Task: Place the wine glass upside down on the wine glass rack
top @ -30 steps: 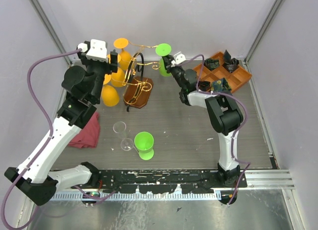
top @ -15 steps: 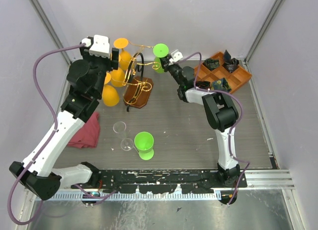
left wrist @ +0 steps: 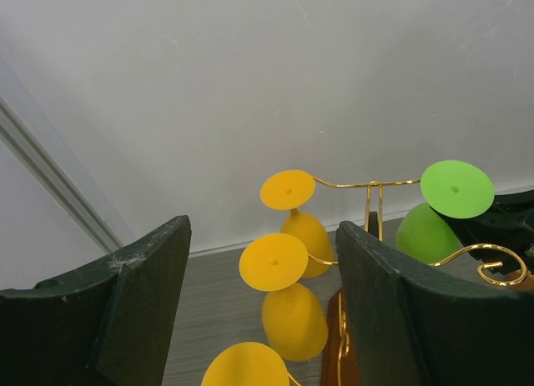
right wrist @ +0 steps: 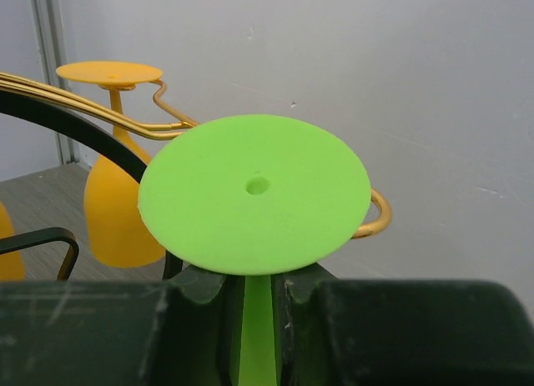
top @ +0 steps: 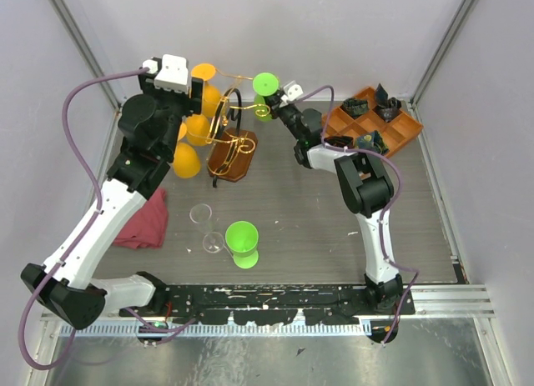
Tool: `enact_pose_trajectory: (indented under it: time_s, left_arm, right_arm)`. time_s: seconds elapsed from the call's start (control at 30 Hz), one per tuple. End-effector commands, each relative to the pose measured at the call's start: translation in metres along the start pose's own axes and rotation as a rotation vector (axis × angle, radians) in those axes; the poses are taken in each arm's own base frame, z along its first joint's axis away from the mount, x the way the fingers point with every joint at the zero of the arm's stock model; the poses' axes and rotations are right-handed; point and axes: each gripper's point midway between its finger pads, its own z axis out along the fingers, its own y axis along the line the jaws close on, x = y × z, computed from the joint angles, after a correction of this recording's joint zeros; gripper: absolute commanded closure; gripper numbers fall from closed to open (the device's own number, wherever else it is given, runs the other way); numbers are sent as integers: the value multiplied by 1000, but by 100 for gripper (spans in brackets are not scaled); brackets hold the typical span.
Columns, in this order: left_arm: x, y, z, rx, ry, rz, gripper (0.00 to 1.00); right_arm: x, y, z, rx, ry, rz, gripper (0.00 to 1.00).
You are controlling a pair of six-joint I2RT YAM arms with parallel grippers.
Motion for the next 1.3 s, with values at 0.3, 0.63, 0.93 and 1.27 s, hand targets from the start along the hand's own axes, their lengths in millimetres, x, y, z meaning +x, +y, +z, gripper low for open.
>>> enact_pose_trajectory:
  time_s: [0.3,0.63,0.93,1.27]
  left_arm:
    - [-18,12,3,-22,-46,-24,24]
    - [-17,8,8,-8,-46,-27,23]
    - [-17,6,10,2,-46,-37,23]
    - [-15,4,12,6,-40,-46,23]
  right_arm:
    - [-35,-30,24,121,-92,33,99]
    - [-31,-50,12,253,-78,41,99]
    - [-35,-51,-13,243,-103,17,100]
    - [-33,-34,-19,166,-115,-12,99]
